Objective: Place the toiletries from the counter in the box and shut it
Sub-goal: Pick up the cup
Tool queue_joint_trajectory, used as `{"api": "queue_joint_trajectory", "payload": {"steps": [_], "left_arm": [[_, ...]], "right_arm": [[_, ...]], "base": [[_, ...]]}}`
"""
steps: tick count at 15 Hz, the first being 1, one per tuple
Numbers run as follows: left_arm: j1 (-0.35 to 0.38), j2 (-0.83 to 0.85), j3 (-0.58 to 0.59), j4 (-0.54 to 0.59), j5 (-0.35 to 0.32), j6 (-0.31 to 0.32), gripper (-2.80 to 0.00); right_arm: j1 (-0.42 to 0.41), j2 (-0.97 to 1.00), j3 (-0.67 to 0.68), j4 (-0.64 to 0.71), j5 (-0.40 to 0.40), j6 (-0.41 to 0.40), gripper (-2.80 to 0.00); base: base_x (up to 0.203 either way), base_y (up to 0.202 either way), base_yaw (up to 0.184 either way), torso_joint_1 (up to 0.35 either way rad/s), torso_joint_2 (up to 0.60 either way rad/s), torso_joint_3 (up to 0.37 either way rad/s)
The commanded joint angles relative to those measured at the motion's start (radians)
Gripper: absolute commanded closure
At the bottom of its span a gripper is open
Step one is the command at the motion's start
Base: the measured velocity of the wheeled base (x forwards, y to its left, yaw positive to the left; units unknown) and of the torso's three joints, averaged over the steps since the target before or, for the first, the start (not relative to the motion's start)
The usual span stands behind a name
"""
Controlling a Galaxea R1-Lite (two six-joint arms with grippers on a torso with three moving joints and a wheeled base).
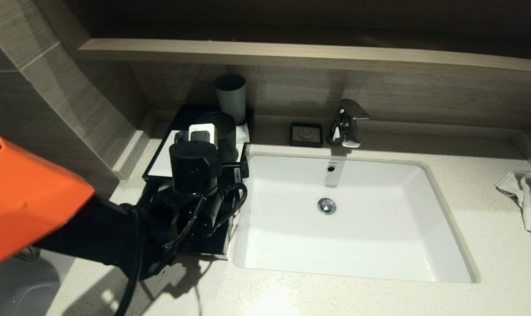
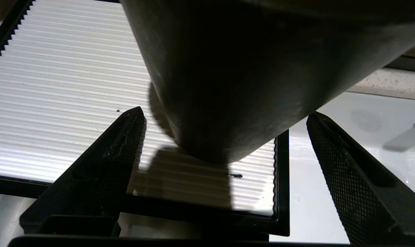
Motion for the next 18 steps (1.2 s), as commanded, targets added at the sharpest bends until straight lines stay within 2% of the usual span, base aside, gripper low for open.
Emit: {"api": "queue_joint_trajectory", "payload": {"steps": [1, 18], "left_arm": [[0.001, 0.023, -0.012, -0.005, 0.004, -0.001, -2.80], [0.023, 0.050, -0.064, -0.028, 0.002, 0.002, -2.80]], "right_arm": [[0.000, 0.000, 0.000, 0.000, 0.000, 0.000, 0.00], [0.000, 0.000, 0.000, 0.000, 0.000, 0.000, 0.00]], "base": [[0.000, 0.000, 0.000, 0.000, 0.00, 0.000], [0.000, 0.000, 0.000, 0.000, 0.00, 0.000]]}}
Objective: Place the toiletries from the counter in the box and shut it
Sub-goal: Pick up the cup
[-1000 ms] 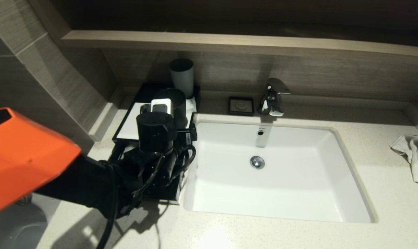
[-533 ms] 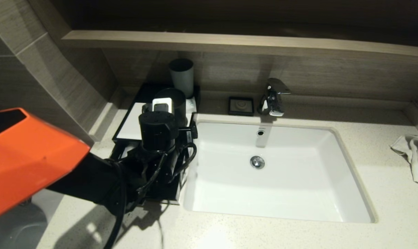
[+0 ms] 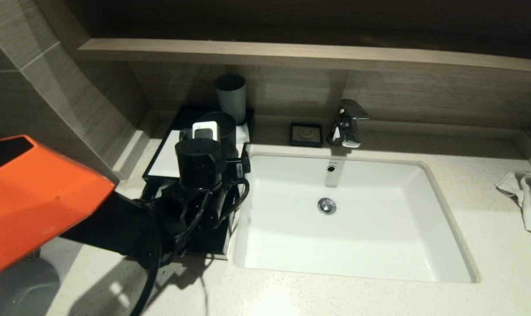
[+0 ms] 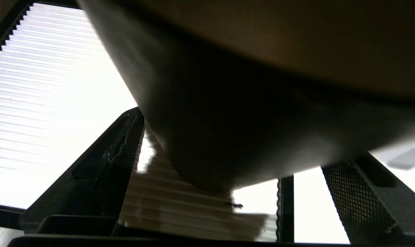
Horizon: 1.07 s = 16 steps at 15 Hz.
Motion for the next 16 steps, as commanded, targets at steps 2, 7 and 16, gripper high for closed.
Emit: {"api": "queue_joint_trajectory", "payload": {"steps": [2, 7, 16], "left_arm": [[0.010, 0.000, -0.009, -0.006, 0.002, 0.011, -2.80], [0.013, 0.024, -0.010, -0.046, 0.001, 0.020, 0.00], [0.027, -0.031, 0.007, -0.048, 0.005, 0.031, 0.00]], "right_arm": [[0.000, 0.000, 0.000, 0.000, 0.000, 0.001, 0.00], [0.000, 0.000, 0.000, 0.000, 0.000, 0.001, 0.00], [0.000, 0.000, 0.000, 0.000, 0.000, 0.001, 0.00]], "base": [[0.000, 0.000, 0.000, 0.000, 0.00, 0.000], [0.000, 0.000, 0.000, 0.000, 0.00, 0.000], [0.000, 0.000, 0.000, 0.000, 0.00, 0.000]]}}
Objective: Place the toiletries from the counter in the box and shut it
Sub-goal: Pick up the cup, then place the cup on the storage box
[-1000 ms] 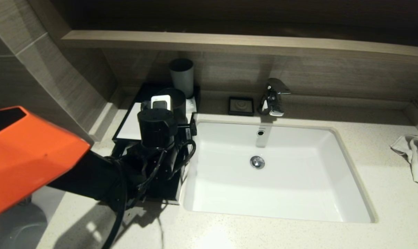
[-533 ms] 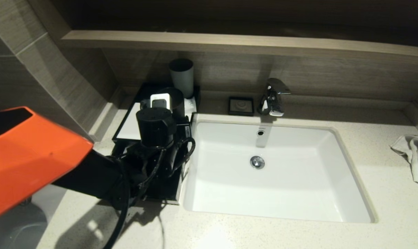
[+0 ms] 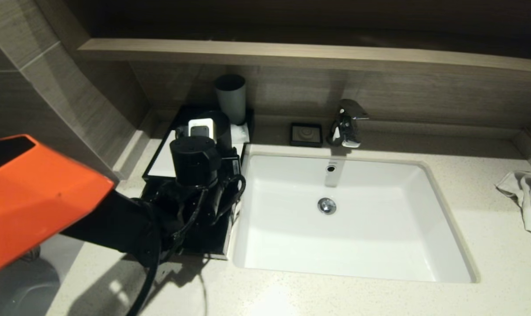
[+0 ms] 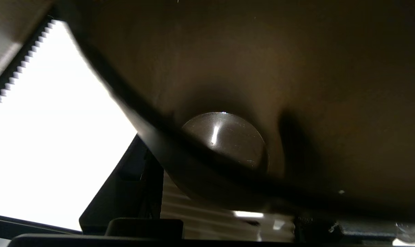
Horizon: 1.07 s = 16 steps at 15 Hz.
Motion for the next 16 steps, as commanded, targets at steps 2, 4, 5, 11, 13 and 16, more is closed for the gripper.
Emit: {"api": "queue_joint_trajectory", "payload": {"steps": [2, 4, 5, 11, 13, 16], "left_arm": [[0.021, -0.060, 0.007, 0.002, 0.005, 0.012, 0.00], [0.050, -0.074, 0.007, 0.002, 0.005, 0.039, 0.00], [0.063, -0.077, 0.005, 0.001, 0.005, 0.049, 0.00], [0.123, -0.054, -0.014, -0.006, -0.012, 0.066, 0.00], [0.149, -0.023, -0.040, -0.008, -0.014, 0.066, 0.00], [0.167, 0.005, -0.072, -0.007, -0.017, 0.066, 0.00]], "right_arm": [[0.000, 0.000, 0.000, 0.000, 0.000, 0.001, 0.00], [0.000, 0.000, 0.000, 0.000, -0.001, 0.001, 0.00], [0.000, 0.000, 0.000, 0.000, 0.000, 0.001, 0.00], [0.000, 0.000, 0.000, 0.000, 0.000, 0.001, 0.00], [0.000, 0.000, 0.000, 0.000, 0.000, 0.001, 0.00], [0.000, 0.000, 0.000, 0.000, -0.001, 0.001, 0.00]], "base": [[0.000, 0.000, 0.000, 0.000, 0.00, 0.000], [0.000, 0.000, 0.000, 0.000, 0.00, 0.000], [0.000, 0.000, 0.000, 0.000, 0.00, 0.000], [0.000, 0.000, 0.000, 0.000, 0.00, 0.000], [0.000, 0.000, 0.000, 0.000, 0.00, 0.000], [0.000, 0.000, 0.000, 0.000, 0.00, 0.000]]}}
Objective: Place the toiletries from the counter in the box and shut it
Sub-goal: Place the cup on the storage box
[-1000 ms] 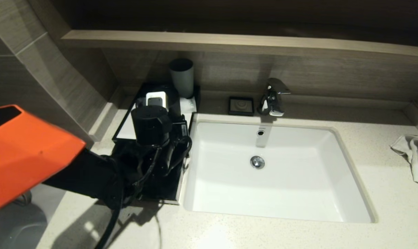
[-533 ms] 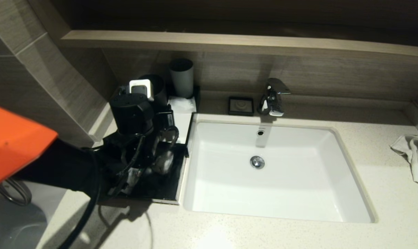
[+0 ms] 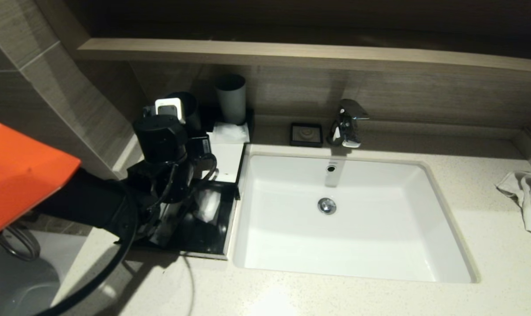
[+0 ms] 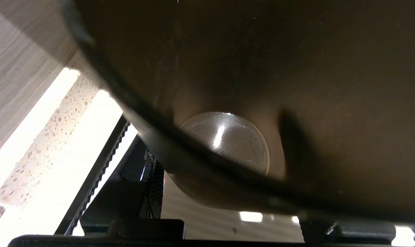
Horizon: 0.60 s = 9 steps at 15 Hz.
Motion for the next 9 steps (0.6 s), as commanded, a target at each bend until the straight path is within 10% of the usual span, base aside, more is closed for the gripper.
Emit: {"api": "queue_joint_trajectory", "payload": {"steps": [1, 9], "left_arm": [[0.012, 0.040, -0.027, -0.006, 0.003, -0.002, 0.00], [0.049, 0.101, -0.157, 0.025, 0.002, -0.002, 0.00]], "right_arm": [[0.000, 0.000, 0.000, 0.000, 0.000, 0.000, 0.00], [0.000, 0.000, 0.000, 0.000, 0.000, 0.000, 0.00]], "base": [[0.000, 0.000, 0.000, 0.000, 0.00, 0.000], [0.000, 0.000, 0.000, 0.000, 0.00, 0.000]]}}
